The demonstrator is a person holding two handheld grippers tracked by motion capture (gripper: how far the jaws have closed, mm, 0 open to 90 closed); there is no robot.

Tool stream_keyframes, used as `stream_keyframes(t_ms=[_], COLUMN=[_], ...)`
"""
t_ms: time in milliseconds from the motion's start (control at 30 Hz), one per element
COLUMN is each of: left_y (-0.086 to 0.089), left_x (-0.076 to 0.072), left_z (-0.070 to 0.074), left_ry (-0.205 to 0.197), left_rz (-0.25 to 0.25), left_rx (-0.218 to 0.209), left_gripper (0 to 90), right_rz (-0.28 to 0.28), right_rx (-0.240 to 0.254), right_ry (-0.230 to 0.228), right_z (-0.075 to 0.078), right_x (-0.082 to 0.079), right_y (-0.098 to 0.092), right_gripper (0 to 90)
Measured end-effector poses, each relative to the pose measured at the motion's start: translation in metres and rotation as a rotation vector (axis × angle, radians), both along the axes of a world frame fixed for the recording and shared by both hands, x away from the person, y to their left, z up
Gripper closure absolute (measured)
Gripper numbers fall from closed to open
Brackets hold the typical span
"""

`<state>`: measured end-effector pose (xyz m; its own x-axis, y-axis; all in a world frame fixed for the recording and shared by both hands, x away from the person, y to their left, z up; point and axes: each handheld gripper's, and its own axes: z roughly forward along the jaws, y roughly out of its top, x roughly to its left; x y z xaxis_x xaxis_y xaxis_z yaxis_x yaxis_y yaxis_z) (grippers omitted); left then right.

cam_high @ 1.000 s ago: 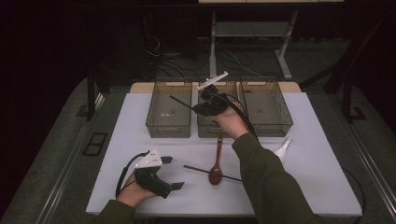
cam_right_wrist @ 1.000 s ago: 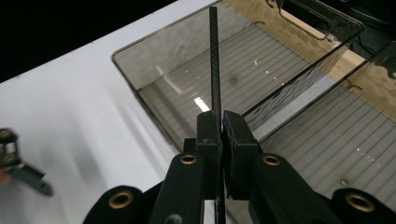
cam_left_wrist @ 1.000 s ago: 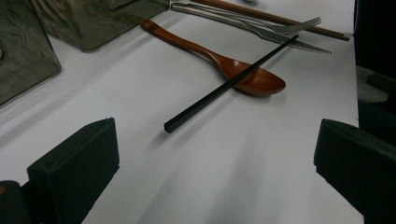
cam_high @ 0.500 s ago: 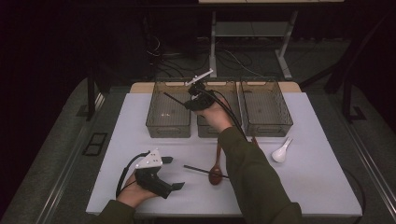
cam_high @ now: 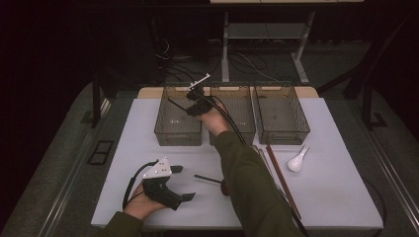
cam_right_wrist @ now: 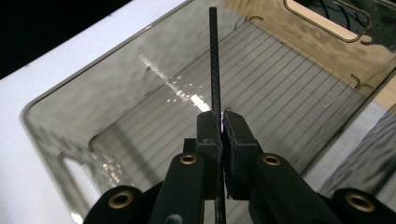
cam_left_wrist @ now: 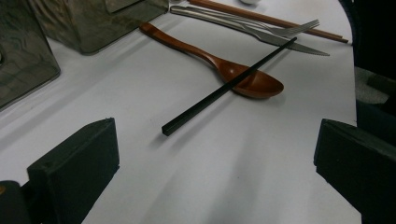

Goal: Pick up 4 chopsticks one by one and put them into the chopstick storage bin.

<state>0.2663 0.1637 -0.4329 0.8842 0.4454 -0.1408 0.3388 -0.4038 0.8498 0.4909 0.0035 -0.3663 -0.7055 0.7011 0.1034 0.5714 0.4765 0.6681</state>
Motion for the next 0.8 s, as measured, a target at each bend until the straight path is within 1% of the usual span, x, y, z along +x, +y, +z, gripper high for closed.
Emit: stream_keyframes(t_ms=[167, 233, 333, 400, 433, 467, 600, 733, 800], left_y=[-0.001, -0.002, -0.002, -0.002, -0.002, -0.002, -0.002, -0.003, -0.003], left_x=[0.000, 0.001, 0.001, 0.001, 0.001, 0.001, 0.001, 0.001, 0.001], left_z=[0.001, 0.001, 0.001, 0.001, 0.001, 0.001, 0.002, 0.002, 0.001], left_ry=[-0.004, -0.005, -0.005, -0.007, -0.008, -0.008, -0.005, -0.010, -0.006], left_rz=[-0.010, -0.013, -0.016, -0.019, -0.020, -0.020, -0.020, -0.019, -0.016], left_rx=[0.002, -0.008, -0.010, -0.011, -0.011, -0.011, -0.004, -0.009, -0.009], left_gripper=[0.0, 0.0, 0.0, 0.0, 0.0, 0.0, 0.0, 0.0, 0.0], right_rz=[-0.007, -0.013, -0.030, -0.045, -0.052, -0.054, -0.044, -0.044, -0.043], right_rx=[-0.015, -0.022, -0.045, -0.032, -0.023, -0.004, -0.010, 0.006, 0.015], right_ry=[0.018, 0.020, 0.018, 0.011, 0.010, 0.012, -0.003, -0.003, -0.003], right_z=[-0.003, -0.003, -0.004, -0.004, -0.004, -0.004, 0.000, 0.005, 0.008], right_x=[0.008, 0.011, 0.015, 0.017, 0.018, 0.018, 0.016, 0.014, 0.013], right_y=[0.015, 0.021, 0.029, 0.031, 0.031, 0.031, 0.029, 0.024, 0.022], right_gripper=[86.0, 86.0, 85.9, 85.0, 82.5, 77.9, 70.1, 61.0, 56.3])
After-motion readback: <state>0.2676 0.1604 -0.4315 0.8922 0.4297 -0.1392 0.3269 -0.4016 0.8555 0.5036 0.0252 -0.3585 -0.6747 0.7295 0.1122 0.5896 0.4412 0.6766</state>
